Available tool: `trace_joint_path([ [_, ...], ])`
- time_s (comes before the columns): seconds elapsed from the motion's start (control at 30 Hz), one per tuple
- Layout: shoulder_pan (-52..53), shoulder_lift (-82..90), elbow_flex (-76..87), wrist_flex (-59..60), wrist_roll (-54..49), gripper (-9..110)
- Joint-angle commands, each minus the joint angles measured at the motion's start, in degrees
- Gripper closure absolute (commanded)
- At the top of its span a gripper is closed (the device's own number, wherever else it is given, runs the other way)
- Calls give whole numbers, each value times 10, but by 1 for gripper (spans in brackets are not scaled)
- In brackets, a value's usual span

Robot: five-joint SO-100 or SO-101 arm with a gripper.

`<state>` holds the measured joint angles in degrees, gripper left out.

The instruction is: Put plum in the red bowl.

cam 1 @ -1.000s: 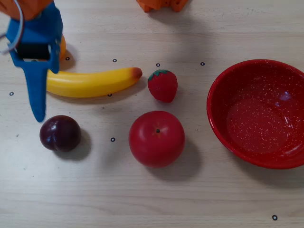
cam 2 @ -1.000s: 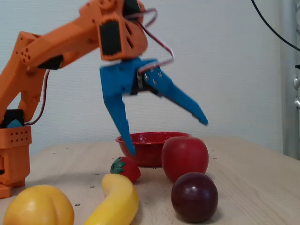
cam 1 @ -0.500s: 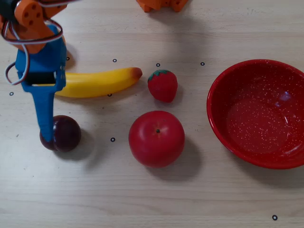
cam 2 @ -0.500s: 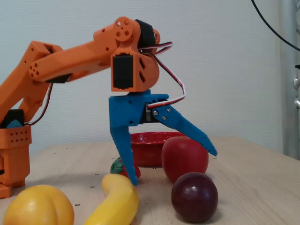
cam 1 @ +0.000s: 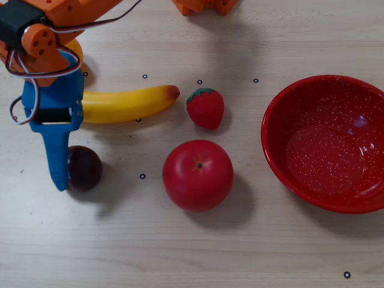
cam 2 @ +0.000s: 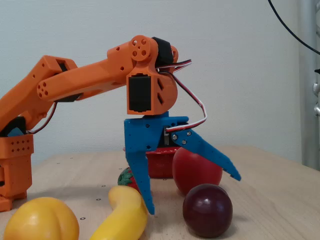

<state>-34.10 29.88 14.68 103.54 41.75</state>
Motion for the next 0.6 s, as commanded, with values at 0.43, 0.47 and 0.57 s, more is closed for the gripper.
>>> trace_joint_path([
  [0.43, 33, -18, -104, 52, -27, 46],
  [0.47, 31, -18, -105, 52, -27, 46],
  [0.57, 28, -17, -106, 52, -28, 45],
])
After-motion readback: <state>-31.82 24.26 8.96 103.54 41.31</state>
